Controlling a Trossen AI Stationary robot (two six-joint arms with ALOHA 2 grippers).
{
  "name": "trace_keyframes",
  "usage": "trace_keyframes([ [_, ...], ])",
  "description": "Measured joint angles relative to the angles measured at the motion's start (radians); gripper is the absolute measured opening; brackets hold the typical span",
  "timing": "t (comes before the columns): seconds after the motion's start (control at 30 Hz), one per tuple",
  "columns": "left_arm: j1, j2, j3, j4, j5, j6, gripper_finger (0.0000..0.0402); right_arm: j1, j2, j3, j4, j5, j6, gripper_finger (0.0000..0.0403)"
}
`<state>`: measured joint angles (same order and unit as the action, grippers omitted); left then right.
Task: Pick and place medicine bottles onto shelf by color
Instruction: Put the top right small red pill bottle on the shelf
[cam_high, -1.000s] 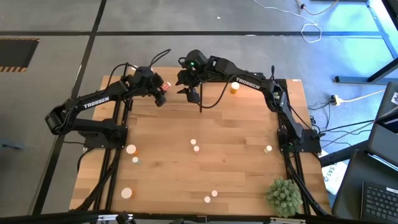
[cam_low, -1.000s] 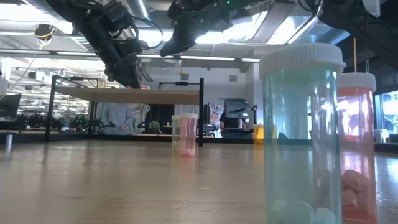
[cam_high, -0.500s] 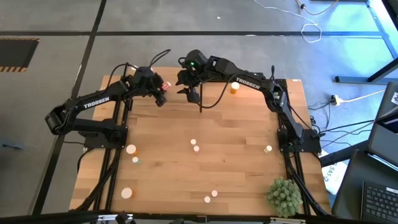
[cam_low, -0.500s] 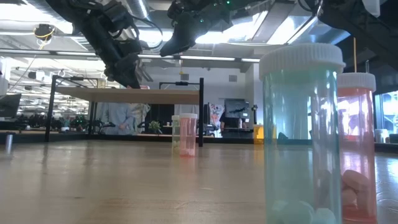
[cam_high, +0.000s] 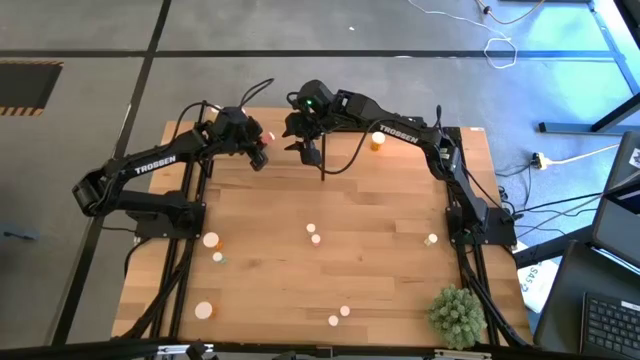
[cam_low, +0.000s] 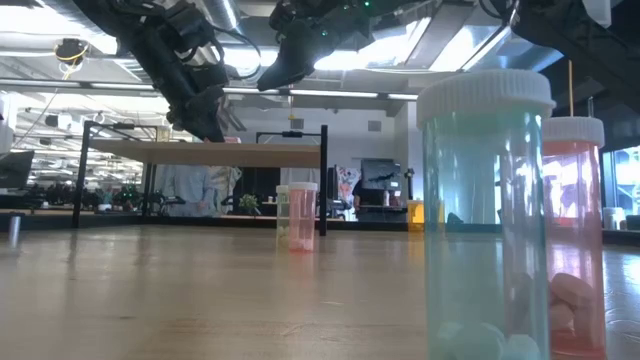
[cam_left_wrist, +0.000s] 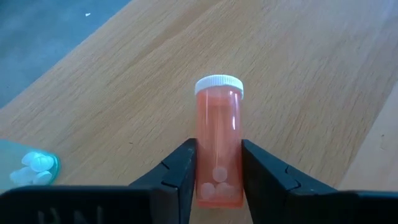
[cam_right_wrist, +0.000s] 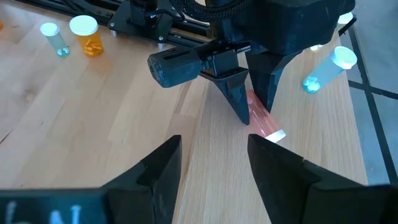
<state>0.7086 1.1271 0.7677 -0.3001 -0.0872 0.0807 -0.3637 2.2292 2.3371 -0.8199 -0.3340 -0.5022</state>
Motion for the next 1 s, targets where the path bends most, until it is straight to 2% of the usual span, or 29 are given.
trace_keyframes([
  [0.47,0.0,-0.01,0.0,0.024,0.003,-0.082,0.01,0.0,0.0,0.0,0.0,0.0,0.0,0.0187],
  [0.87,-0.02,-0.171,0.0,0.035,-0.041,-0.1,0.0099,0.0,0.0,0.0,0.0,0.0,0.0,0.0187],
  [1.0,-0.048,-0.215,-0.028,0.123,-0.075,-0.1,0.0099,0.0,0.0,0.0,0.0,0.0,0.0,0.0187],
])
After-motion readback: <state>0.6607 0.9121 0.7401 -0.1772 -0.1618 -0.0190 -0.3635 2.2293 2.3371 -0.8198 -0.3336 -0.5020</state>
